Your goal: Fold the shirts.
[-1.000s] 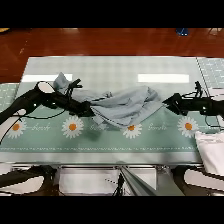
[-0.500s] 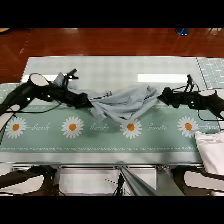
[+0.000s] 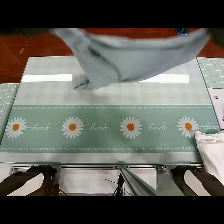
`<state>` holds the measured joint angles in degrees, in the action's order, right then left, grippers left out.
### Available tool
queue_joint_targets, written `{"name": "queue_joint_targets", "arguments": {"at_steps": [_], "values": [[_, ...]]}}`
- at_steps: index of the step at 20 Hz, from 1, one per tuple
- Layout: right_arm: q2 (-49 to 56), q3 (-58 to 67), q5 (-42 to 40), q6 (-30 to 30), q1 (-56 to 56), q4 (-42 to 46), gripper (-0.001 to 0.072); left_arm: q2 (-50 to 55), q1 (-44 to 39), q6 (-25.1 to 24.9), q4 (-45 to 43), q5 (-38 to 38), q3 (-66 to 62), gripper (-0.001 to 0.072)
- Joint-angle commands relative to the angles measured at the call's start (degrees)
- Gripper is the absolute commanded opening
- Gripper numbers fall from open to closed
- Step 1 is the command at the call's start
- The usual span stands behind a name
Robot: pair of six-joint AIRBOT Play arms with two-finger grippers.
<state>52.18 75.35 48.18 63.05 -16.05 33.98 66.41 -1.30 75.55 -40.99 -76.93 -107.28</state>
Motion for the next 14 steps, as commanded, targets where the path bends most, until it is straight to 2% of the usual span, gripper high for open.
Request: {"name": "queue_joint_targets", "arguments": {"at_steps": [1, 5, 10, 14], "values": [[-8.66, 12.13, -1.95, 9.64, -0.26, 10.56, 0.0015, -2.38, 1.05, 8.24, -4.0, -5.84, -21.38, 0.0023], [-12.2, 20.0, 5.11, 18.32, -0.26, 24.44, 0.0015, -9.42, 1.05, 11.37, -6.03, -9.84, -19.69, 0.0023], [-12.41, 24.46, 17.73, 19.47, -0.26, 30.38, 0.0015, -12.96, 1.05, 11.34, -15.43, -18.43, -16.11, 0.0023], [-12.35, 24.46, 24.11, 19.5, -0.26, 31.61, 0.0015, -12.68, 1.03, 11.15, -16.92, -19.78, -16.09, 0.0024]]}}
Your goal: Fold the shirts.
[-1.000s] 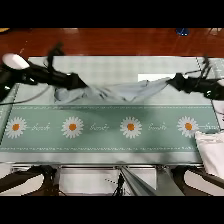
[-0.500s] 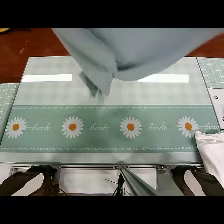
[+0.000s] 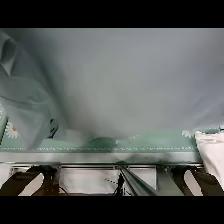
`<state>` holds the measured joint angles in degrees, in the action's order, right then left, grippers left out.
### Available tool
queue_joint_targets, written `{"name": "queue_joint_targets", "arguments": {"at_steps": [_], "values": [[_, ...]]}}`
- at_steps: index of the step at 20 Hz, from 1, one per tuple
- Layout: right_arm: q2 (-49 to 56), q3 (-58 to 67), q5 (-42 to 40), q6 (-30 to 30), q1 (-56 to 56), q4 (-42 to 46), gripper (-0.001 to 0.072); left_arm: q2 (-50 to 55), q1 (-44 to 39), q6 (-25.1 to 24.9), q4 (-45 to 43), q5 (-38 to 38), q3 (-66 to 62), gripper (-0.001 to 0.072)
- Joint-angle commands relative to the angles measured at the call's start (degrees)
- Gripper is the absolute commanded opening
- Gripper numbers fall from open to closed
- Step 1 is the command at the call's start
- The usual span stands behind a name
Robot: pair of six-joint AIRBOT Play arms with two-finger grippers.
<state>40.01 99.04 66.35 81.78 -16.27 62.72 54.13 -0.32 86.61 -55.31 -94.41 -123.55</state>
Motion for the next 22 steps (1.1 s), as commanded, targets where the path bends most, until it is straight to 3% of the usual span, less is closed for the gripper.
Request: {"name": "queue_joint_targets", "arguments": {"at_steps": [1, 7, 11, 13, 17, 20, 22], "values": [[-0.17, 0.76, 7.19, 0.76, -0.04, 4.04, 0.0015, -0.2, 0.04, 0.09, -2.62, -2.29, 0.17, 0.0024], [8.66, 0.7, 24.46, 0.85, -0.04, 10.19, 0.0015, 3.56, 0.04, -0.92, -2.78, -2.01, 13.73, 0.0024], [22.99, -0.37, 25.31, 0.42, 0.02, 10.27, 0.0015, 14.14, -0.2, -3.41, -2.43, 1.92, 18.45, 0.0024], [31.17, -0.37, 23.37, -0.5, 0.02, 10.32, 0.0015, 20.7, -0.61, -3.54, 0.35, 8.24, 18.45, 0.0024], [42.69, -0.37, 9.31, 1.22, 0.02, 8.96, 0.0015, 32.81, -1.27, -6.47, 5.53, 20.11, 18.43, 0.0024], [47.41, -0.37, -0.79, 3.74, 0.02, 6.95, 0.0015, 39.71, -1.4, -6.47, 7.56, 24.98, 18.45, 0.0025], [50.18, -0.37, -3.34, 4.85, 0.02, 6.82, 0.0015, 43.74, -1.86, -6.49, 7.58, 25.86, 18.45, 0.0024]]}}
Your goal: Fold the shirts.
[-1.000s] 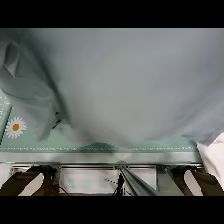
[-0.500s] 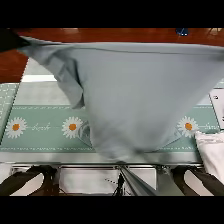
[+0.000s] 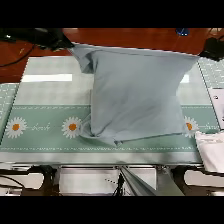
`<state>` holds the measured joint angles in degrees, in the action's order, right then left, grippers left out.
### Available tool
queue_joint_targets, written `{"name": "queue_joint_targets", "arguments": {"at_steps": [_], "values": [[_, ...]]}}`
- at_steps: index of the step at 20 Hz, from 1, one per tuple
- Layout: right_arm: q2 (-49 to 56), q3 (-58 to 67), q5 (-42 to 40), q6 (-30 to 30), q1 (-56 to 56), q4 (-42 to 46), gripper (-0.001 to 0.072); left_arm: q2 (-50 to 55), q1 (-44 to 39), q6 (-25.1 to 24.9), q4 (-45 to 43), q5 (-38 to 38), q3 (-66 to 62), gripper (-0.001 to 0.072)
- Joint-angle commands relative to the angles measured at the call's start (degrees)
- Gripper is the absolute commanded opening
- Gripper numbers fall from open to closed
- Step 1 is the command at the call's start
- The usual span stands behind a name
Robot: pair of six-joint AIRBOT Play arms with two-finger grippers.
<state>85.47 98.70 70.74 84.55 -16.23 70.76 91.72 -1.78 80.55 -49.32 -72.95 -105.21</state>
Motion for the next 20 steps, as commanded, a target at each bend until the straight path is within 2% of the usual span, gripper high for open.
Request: {"name": "queue_joint_targets", "arguments": {"at_steps": [1, 4, 7, 8, 10, 12, 14, 16, 19, 20], "values": [[6.19, -0.02, -7.72, 2.29, -0.02, -1.2, 0.0015, 7.91, -0.76, -0.42, 1.6, 4.35, 0.11, 0.0025], [9.97, -0.02, -4.68, 2.27, -0.02, -1.4, 0.0016, 12.61, -2.12, -0.37, 1.84, 3.69, 0.11, 0.0025], [12.87, -0.02, 1.4, 1.68, -0.02, -1.44, 0.0017, 15.65, -3.21, -0.26, 2.45, 0.0, 0.11, 0.0029], [12.92, 0.0, 2.91, -0.13, -0.04, -1.4, 0.0064, 15.89, -3.06, -0.13, 2.45, -1.95, 0.09, 0.009], [11.61, 1.62, 8.63, -5.95, -0.55, -1.2, 0.024, 15.41, -0.94, -0.15, 2.19, -7.17, -0.85, 0.0332], [8.68, 3.8, 14.14, -9.22, -2.34, -1.62, 0.03, 14.6, 3.58, 0.28, 0.0, -14.73, -4.09, 0.0334], [4.04, 3.98, 16.24, -8.39, -4.85, 0.59, 0.03, 12.52, 9.16, 3.85, -2.16, -20.52, -6.19, 0.0334], [0.61, 3.67, 21.88, -8.17, -7.45, 6.1, 0.0324, 9.81, 13.86, 4.55, -2.36, -24.17, -6.05, 0.0333], [-4.26, -3.19, 23.76, -8.09, -11.96, 6.73, 0.0404, 6.27, 16.06, 4.33, -4.15, -27.08, 0.61, 0.0336], [-6.25, -7.58, 23.45, -8.2, -13.29, 6.69, 0.0448, 4.94, 15.76, 3.19, -4.31, -27.02, 5.25, 0.0397]]}}
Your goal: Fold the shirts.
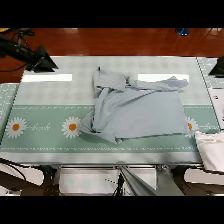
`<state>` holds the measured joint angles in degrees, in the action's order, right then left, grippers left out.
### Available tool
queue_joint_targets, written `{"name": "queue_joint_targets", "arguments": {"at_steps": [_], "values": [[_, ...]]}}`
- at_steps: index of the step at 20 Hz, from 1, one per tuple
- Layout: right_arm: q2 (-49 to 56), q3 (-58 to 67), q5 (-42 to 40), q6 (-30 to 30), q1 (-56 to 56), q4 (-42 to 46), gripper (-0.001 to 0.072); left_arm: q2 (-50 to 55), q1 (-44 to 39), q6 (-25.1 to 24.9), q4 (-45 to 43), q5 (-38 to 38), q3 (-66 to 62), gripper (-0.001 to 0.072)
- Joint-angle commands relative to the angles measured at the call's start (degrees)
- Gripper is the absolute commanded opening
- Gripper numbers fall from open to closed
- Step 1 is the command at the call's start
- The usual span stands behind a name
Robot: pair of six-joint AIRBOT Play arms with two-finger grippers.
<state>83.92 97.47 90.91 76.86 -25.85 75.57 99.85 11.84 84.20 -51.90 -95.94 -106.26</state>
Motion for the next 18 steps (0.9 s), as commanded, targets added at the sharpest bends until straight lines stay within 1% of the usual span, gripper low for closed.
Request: {"name": "queue_joint_targets", "arguments": {"at_steps": [1, 2, 3, 5, 7, 8, 9, 11, 13, 16, 18], "values": [[-7.02, -11.93, 2.54, -0.92, -5.25, 1.86, 0.0496, -4.57, 1.84, -2.14, -1.73, -3.61, 12.13, 0.0457], [-9.44, -17.88, 1.07, -1.11, -6.95, 1.84, 0.0514, -5.73, 1.77, -3.89, -1.73, -2.82, 17.77, 0.0457], [-11.87, -23.71, -0.96, -1.64, -8.79, 1.09, 0.0549, -6.8, 1.81, -5.18, -1.7, -1.81, 23.28, 0.0461], [-15.76, -32.81, -4.92, -3.65, -12.5, -1.7, 0.0549, -9.18, 2.1, -8.52, -1.66, 1.14, 34.51, 0.0468], [-17.92, -39.06, -7.48, -5.62, -16.0, -5.01, 0.0548, -11.1, 2.12, -11.45, -1.51, 4.61, 43.69, 0.0468], [-18.34, -41.09, -8.5, -6.64, -17.42, -7.19, 0.0546, -11.34, 2.05, -12.7, -0.44, 5.81, 46.97, 0.049], [-18.29, -42.16, -8.98, -7.63, -18.32, -9.6, 0.0541, -11.19, 2.05, -14.49, 1.77, 6.97, 49.66, 0.0542], [-18.32, -43.01, -9.25, -10.03, -18.8, -13.64, 0.0541, -11.02, 1.97, -16.96, 5.07, 10.58, 53.4, 0.0541], [-18.32, -43.04, -9.25, -10.62, -18.8, -15.3, 0.0541, -9.97, 0.83, -17.22, 5.25, 13.27, 55.12, 0.0541], [-18.32, -43.04, -9.05, -10.6, -18.8, -15.43, 0.0541, -6.99, -2.95, -18.21, 5.29, 14.36, 55.3, 0.0541], [-18.32, -43.04, -8.83, -10.56, -18.8, -15.45, 0.0541, -5.49, -5.88, -18.38, 6.99, 16.28, 55.28, 0.054]]}}
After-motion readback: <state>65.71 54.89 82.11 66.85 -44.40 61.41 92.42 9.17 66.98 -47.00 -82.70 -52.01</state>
